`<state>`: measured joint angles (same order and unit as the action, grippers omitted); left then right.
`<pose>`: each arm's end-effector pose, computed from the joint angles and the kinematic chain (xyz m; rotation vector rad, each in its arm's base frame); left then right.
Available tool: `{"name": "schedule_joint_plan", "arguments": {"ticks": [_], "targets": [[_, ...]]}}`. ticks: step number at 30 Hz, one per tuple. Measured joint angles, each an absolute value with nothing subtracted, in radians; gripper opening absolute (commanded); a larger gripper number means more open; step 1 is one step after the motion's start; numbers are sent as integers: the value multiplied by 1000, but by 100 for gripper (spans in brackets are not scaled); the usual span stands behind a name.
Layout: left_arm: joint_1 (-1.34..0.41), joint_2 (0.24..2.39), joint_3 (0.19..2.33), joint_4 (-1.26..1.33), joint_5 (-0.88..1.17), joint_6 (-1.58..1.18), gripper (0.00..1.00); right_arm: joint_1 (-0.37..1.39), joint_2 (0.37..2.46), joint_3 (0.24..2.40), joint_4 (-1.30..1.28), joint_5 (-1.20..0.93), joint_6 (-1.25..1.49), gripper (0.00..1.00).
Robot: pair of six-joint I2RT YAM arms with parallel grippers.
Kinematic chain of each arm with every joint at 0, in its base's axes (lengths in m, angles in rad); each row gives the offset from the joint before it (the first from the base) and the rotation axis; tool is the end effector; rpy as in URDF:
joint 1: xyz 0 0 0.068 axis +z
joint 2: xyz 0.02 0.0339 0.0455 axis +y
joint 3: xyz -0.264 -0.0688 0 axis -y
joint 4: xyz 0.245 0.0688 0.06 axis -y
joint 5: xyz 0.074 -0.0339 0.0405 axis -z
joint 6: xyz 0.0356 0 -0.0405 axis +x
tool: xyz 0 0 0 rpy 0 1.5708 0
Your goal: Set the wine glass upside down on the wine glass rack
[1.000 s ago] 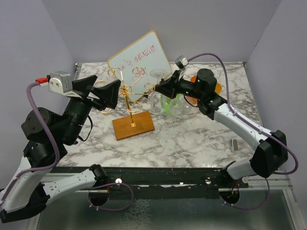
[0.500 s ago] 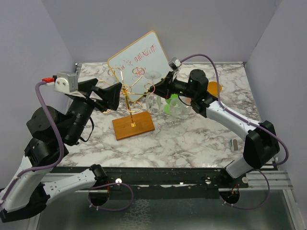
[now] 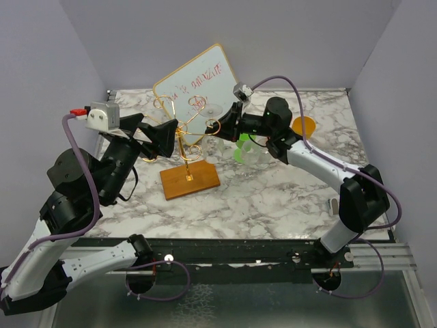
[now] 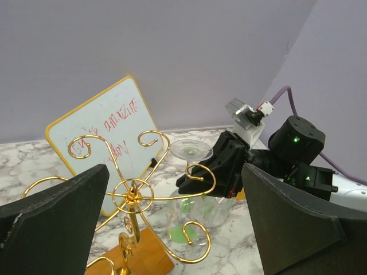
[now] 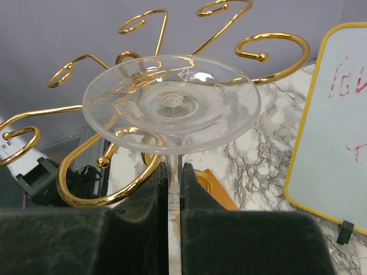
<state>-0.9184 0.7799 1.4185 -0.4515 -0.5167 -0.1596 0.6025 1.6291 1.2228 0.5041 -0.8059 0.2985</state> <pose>0.0725 -0.0659 0.5129 0.1009 1.4261 -0.5350 0.3005 0.2378 0.3450 -0.9212 1.3714 1.2917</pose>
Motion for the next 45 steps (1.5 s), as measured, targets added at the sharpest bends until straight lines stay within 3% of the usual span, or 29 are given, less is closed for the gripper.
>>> {"name": "schedule_joint_plan", "arguments": {"ticks": [17,45], "targets": [[-918,789,1415,-452,-517,-160,99,609,1653,1248,520,-1028,313,1],[-918,842,1400,-452,-529,-160,99,636,1652,1232,463,-1129,234,1]]}}
